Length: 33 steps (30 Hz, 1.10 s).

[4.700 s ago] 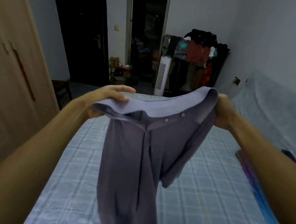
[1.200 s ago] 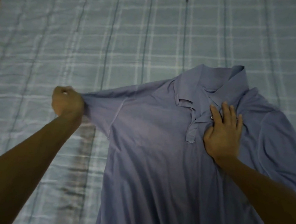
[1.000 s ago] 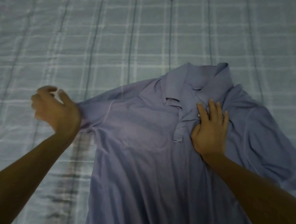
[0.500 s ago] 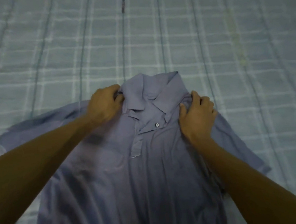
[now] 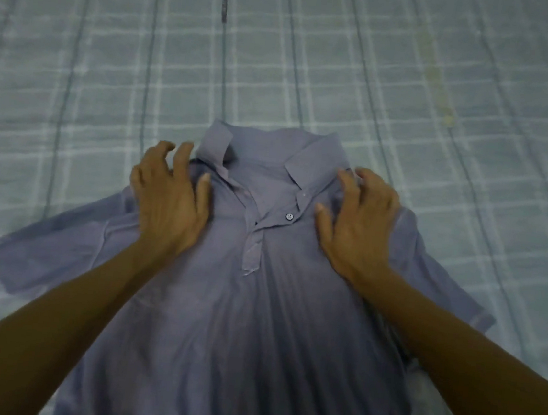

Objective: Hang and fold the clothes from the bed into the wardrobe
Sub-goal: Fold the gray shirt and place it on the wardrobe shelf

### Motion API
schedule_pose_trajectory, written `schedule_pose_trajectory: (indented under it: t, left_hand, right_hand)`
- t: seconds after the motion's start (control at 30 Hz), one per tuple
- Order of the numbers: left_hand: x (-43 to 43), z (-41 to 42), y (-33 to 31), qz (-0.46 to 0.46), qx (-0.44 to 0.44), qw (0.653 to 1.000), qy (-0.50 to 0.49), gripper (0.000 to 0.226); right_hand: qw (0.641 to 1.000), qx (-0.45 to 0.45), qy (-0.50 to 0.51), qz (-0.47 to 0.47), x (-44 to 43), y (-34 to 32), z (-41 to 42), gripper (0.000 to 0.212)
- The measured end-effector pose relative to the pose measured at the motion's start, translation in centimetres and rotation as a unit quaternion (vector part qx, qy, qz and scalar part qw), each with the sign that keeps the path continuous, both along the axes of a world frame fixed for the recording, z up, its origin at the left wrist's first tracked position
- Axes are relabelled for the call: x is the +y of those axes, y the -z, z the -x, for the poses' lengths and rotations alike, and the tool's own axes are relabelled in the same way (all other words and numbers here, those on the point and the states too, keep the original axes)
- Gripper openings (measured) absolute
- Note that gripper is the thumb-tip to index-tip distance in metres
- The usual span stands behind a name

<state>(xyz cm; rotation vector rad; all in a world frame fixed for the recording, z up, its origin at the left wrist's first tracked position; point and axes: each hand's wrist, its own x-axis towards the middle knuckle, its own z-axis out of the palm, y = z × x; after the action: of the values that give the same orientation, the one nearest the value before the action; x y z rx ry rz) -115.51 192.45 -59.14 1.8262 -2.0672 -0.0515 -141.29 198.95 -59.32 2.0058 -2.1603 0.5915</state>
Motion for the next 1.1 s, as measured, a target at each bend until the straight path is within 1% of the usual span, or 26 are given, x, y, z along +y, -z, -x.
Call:
schedule_pose_trajectory:
  t: [0.03, 0.07, 0.1, 0.13, 0.17, 0.2, 0.27, 0.33, 0.4, 0.5, 0.6, 0.67, 0.77, 0.93, 1.0, 1.1]
  left_hand:
    - [0.4, -0.5, 0.3, -0.016, -0.02, 0.999, 0.043, 0.052]
    - [0.9, -0.9, 0.6, -0.062, -0.049, 0.994, 0.069, 0.057]
    - [1.4, -1.3, 1.0, -0.128, -0.078, 0.986, 0.073, 0.063]
    - [1.8, -1.5, 1.4, -0.187, -0.097, 0.976, 0.057, 0.066]
    - [2.1, -1.7, 1.6, -0.218, -0.105, 0.969, 0.039, 0.067]
    - [2.3, -1.7, 1.5, -0.219, -0.1, 0.97, 0.035, 0.067]
    - [3.7, -1.6, 0.4, -0.18, -0.087, 0.978, 0.059, 0.066]
    - [6.8, -1.7, -0.4, -0.155, -0.063, 0.982, 0.086, 0.062]
    - [11.7, -2.3, -0.4, -0.17, -0.045, 0.979, 0.102, 0.058]
    - [20.4, -4.0, 0.4, -0.216, -0.051, 0.967, 0.123, 0.058]
    - [27.1, -5.6, 0.8, -0.242, -0.048, 0.962, 0.121, 0.057]
    - [30.0, -6.3, 0.6, -0.25, -0.041, 0.96, 0.12, 0.057]
    - [33.0, -7.4, 0.1, -0.257, -0.035, 0.958, 0.123, 0.057]
    - [39.1, -9.6, -0.5, -0.265, -0.047, 0.952, 0.145, 0.058]
    - [42.1, -10.6, -0.7, -0.265, -0.058, 0.949, 0.16, 0.06]
    - [46.5, -12.6, -1.0, -0.27, -0.079, 0.941, 0.187, 0.07]
  right_hand:
    - [0.999, -0.006, -0.044, -0.021, 0.0, 0.2, -0.7, 0.054]
    - [0.995, -0.007, -0.064, -0.082, 0.1, 0.6, -1.3, 0.057]
    - [0.986, -0.004, -0.066, -0.152, 0.4, 1.2, -1.8, 0.063]
    - [0.976, 0.004, -0.057, -0.21, 0.7, 1.7, -1.9, 0.068]
    - [0.968, 0.008, -0.049, -0.245, 0.8, 2.0, -1.8, 0.071]
    - [0.964, 0.006, -0.048, -0.262, 0.9, 2.1, -1.5, 0.071]
    - [0.965, -0.006, -0.059, -0.254, 1.5, 1.1, -1.2, 0.069]
    - [0.974, -0.001, -0.082, -0.213, 4.0, 0.0, -1.6, 0.065]
    - [0.975, -0.005, -0.114, -0.191, 8.8, -0.1, -2.8, 0.059]
    - [0.968, -0.012, -0.135, -0.209, 17.9, 0.5, -5.6, 0.054]
    - [0.966, -0.028, -0.078, -0.245, 25.0, 1.1, -8.5, 0.055]
    - [0.964, -0.047, -0.036, -0.259, 27.8, 1.2, -9.8, 0.055]
    - [0.963, -0.058, -0.02, -0.261, 29.6, 0.6, -10.7, 0.056]
    - [0.961, -0.078, -0.044, -0.26, 33.7, -0.2, -9.5, 0.055]
    - [0.962, -0.078, -0.058, -0.256, 37.2, -0.2, -8.3, 0.053]
    - [0.956, -0.068, -0.085, -0.272, 43.6, -0.3, -6.6, 0.055]
